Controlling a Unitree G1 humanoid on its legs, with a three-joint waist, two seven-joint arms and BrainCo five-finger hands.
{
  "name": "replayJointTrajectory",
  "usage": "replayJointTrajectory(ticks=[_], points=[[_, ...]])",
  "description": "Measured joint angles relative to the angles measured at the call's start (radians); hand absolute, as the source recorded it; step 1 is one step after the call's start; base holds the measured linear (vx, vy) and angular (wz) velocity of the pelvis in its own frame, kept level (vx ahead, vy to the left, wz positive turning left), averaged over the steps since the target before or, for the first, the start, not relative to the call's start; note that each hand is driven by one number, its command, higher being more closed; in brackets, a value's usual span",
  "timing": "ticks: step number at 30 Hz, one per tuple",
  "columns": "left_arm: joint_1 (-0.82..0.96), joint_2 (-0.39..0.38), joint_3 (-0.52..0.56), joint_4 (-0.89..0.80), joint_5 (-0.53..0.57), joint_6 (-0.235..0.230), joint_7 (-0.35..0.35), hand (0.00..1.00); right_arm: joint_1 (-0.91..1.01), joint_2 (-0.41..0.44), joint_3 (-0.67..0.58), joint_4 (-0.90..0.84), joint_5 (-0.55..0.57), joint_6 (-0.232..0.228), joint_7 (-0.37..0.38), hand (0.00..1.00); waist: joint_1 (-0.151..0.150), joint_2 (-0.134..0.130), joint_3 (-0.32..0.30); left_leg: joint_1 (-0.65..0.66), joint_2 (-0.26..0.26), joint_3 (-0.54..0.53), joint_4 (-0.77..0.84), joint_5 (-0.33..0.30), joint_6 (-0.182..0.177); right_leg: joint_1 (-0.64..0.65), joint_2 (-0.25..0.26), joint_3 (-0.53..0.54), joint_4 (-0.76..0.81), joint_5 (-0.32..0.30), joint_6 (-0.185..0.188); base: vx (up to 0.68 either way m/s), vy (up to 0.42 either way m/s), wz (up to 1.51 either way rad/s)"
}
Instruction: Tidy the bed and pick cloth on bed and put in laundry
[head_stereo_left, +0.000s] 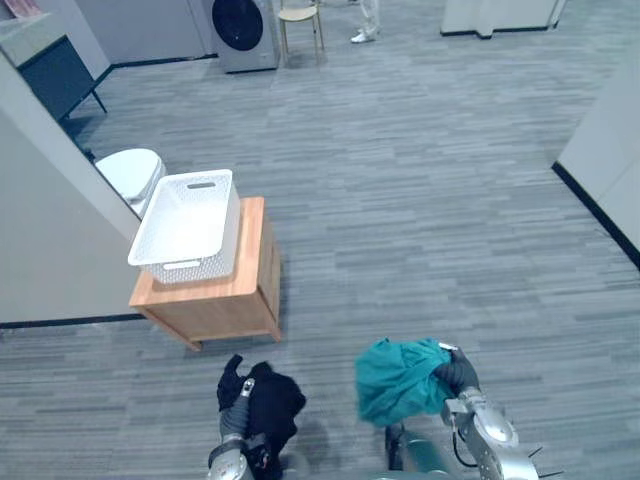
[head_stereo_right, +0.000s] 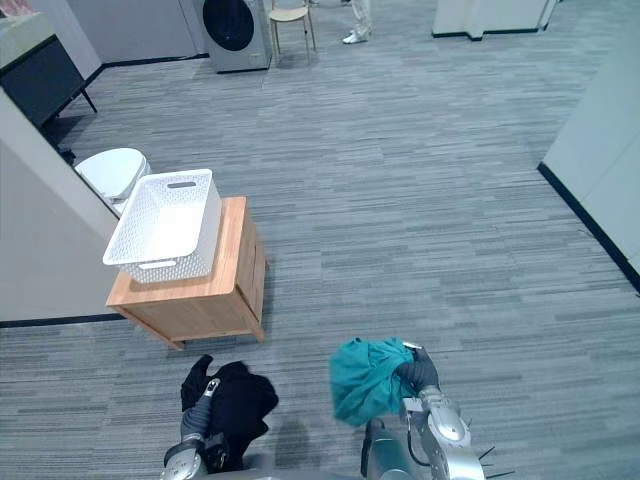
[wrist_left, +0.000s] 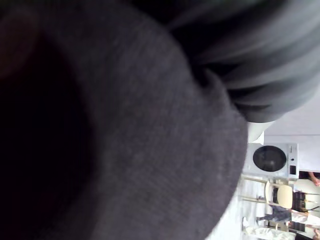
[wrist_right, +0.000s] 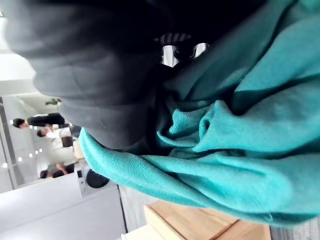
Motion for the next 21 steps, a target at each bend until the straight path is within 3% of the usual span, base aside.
replayJointTrajectory(ticks=[1,3,4,7,8,9,10,11,12,13,14,16,17,18,20,21], points=[[0.0,0.002,0.0,-0.004,0.0,-0.014,0.0,1.0,0.0,0.007,-0.004,0.0,-0.012,-0.01,0.015,1.0,0.0,-0.023,0.014,-0.017,-0.041,0.072,-0.092,-0.03,-0.008,0.086,-0.01,-0.011,-0.059,-0.01,-0.013,0.48,-0.326,0.36],[-0.006,-0.004,0.0,-0.027,0.0,-0.03,-0.001,1.0,-0.001,0.006,-0.025,-0.006,-0.023,-0.025,0.031,1.0,-0.004,-0.03,0.019,-0.061,-0.079,0.191,-0.256,-0.034,-0.011,0.16,-0.012,-0.045,-0.127,-0.02,-0.015,0.47,-0.273,0.55],[-0.007,-0.016,-0.001,-0.053,0.0,-0.036,0.0,1.0,0.003,-0.004,-0.038,-0.006,-0.04,-0.029,0.03,1.0,-0.006,-0.031,0.02,-0.089,-0.096,0.324,-0.393,-0.03,-0.016,0.201,-0.013,-0.088,-0.156,-0.04,-0.012,0.39,-0.178,0.8],[-0.01,-0.035,-0.006,-0.088,0.011,-0.041,0.006,1.0,0.014,-0.028,-0.056,-0.003,-0.047,-0.031,0.03,1.0,-0.008,-0.033,0.02,-0.095,-0.106,0.583,-0.58,-0.029,-0.002,0.255,-0.011,-0.193,-0.167,-0.107,0.016,0.3,-0.119,1.03],[-0.01,-0.036,-0.011,-0.094,0.034,-0.042,0.01,1.0,0.013,-0.042,-0.054,0.0,-0.048,-0.042,0.03,1.0,-0.004,-0.037,0.018,-0.099,-0.112,0.65,-0.603,-0.048,0.069,0.268,-0.015,-0.233,-0.119,-0.182,0.046,0.42,-0.072,1.1],[-0.005,-0.032,-0.009,-0.094,0.05,-0.042,0.023,1.0,0.007,-0.044,-0.049,0.005,-0.048,-0.05,0.034,1.0,0.005,-0.058,0.01,-0.098,-0.13,0.651,-0.598,-0.062,0.137,0.268,-0.034,-0.265,-0.05,-0.249,0.068,0.47,-0.068,1.02],[0.003,-0.028,-0.008,-0.092,0.064,-0.041,0.04,1.0,0.002,-0.043,-0.041,0.017,-0.046,-0.062,0.044,1.0,0.01,-0.078,-0.004,-0.092,-0.147,0.636,-0.603,-0.07,0.162,0.262,-0.054,-0.284,0.026,-0.282,0.086,0.55,-0.07,0.64],[0.01,-0.031,-0.002,-0.09,0.087,-0.041,0.06,1.0,-0.033,-0.058,-0.013,0.043,-0.042,-0.08,0.06,1.0,0.025,-0.069,-0.012,-0.077,-0.154,0.613,-0.627,-0.022,0.233,0.171,-0.107,-0.299,0.296,-0.303,0.101,0.52,-0.081,0.72],[0.014,-0.015,-0.001,-0.089,0.104,-0.041,0.073,1.0,-0.07,-0.053,0.013,0.08,-0.041,-0.082,0.061,1.0,0.019,-0.108,-0.004,-0.054,-0.2,0.571,-0.638,-0.016,0.256,0.063,-0.19,-0.287,0.574,-0.25,0.084,0.52,-0.087,0.95],[0.006,-0.003,-0.003,-0.09,0.119,-0.04,0.075,1.0,-0.08,-0.043,0.019,0.091,-0.039,-0.082,0.06,1.0,0.012,-0.127,0.005,-0.036,-0.222,0.541,-0.646,-0.018,0.253,0.016,-0.23,-0.264,0.689,-0.212,0.063,0.51,-0.114,1.43],[-0.011,0.006,-0.006,-0.089,0.13,-0.037,0.075,1.0,-0.081,-0.027,0.026,0.095,-0.04,-0.081,0.058,1.0,0.002,-0.136,0.014,-0.005,-0.245,0.482,-0.655,-0.017,0.243,-0.02,-0.248,-0.241,0.755,-0.228,0.045,0.42,-0.109,1.65],[-0.015,0.016,-0.012,-0.094,0.16,-0.031,0.08,1.0,-0.067,-0.001,0.04,0.093,-0.04,-0.086,0.031,1.0,-0.012,-0.117,0.023,0.108,-0.272,0.33,-0.725,-0.013,0.218,-0.048,-0.21,-0.126,0.64,-0.258,0.074,0.56,-0.173,1.87],[-0.017,0.017,-0.012,-0.095,0.161,-0.031,0.081,1.0,-0.065,-0.001,0.043,0.092,-0.04,-0.087,0.028,1.0,-0.013,-0.114,0.022,0.117,-0.272,0.318,-0.73,-0.012,0.217,-0.05,-0.203,-0.115,0.622,-0.258,0.074,0.47,-0.177,1.84],[-0.026,0.031,-0.014,-0.104,0.168,-0.03,0.085,1.0,-0.042,0.002,0.05,0.069,-0.039,-0.088,0.016,1.0,-0.028,-0.102,0.016,0.151,-0.27,0.225,-0.767,-0.005,0.194,-0.073,-0.157,-0.027,0.468,-0.254,0.081,0.42,-0.227,1.74],[-0.039,0.066,-0.014,-0.129,0.184,-0.03,0.087,1.0,-0.019,0.009,0.049,0.023,-0.031,-0.088,-0.006,1.0,-0.038,-0.1,0.014,0.167,-0.269,0.107,-0.793,0.001,0.165,-0.107,-0.111,0.132,0.21,-0.207,0.137,0.44,-0.285,1.92],[-0.047,0.088,-0.014,-0.13,0.187,-0.026,0.088,1.0,-0.017,0.009,0.048,0.011,-0.019,-0.088,-0.019,1.0,-0.04,-0.104,0.012,0.175,-0.269,0.042,-0.792,-0.007,0.142,-0.126,-0.101,0.236,0.048,-0.135,0.157,0.39,-0.336,1.65]])
